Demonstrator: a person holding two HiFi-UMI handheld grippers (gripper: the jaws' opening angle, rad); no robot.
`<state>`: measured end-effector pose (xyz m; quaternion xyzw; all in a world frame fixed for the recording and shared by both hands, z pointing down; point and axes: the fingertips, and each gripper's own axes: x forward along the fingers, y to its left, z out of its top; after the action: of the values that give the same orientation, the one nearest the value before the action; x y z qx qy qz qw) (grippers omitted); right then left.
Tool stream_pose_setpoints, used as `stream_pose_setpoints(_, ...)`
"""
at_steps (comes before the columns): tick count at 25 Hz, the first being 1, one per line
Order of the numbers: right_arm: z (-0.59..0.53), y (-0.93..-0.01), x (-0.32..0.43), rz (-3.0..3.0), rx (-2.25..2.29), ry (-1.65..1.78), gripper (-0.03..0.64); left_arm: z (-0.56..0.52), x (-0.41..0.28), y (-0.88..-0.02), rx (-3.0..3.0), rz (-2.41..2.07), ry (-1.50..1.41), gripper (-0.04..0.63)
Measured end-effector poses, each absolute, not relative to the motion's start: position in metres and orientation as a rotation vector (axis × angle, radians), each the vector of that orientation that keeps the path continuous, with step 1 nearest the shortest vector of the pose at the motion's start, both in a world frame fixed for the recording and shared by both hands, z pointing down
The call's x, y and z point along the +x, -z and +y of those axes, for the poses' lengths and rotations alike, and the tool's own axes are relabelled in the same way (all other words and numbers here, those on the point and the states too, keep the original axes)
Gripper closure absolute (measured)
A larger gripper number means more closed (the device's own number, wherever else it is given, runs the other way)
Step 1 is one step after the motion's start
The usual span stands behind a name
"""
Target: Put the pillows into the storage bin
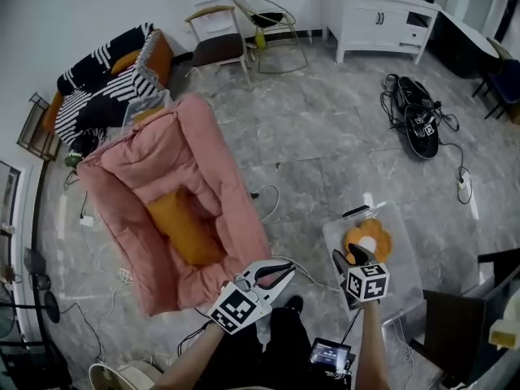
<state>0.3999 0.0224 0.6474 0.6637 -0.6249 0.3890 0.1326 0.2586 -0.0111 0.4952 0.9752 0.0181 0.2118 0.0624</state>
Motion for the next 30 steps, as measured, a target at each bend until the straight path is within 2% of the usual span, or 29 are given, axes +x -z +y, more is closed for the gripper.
stream_pose_setpoints(7,-0.061,-0.626,0.283,-1.993,1.759,-1.064,0.402,-0.065,0.151,-0.498,2.902,-0.201,-0.614,0.563)
stream_pose_setpoints(20,-0.200,-0.661,0.016,-2.099,1.398,-1.052,0.403,-0.165,-0.099,-0.537,2.774,-0.480,-0.652,0.563)
stream_pose_setpoints(30,-0.288,-0.734,-0.062,-2.017,1.247,-1.016,0.387,-0.202,-0.194,-0.586,2.663,-0.566,-0.667,0.563)
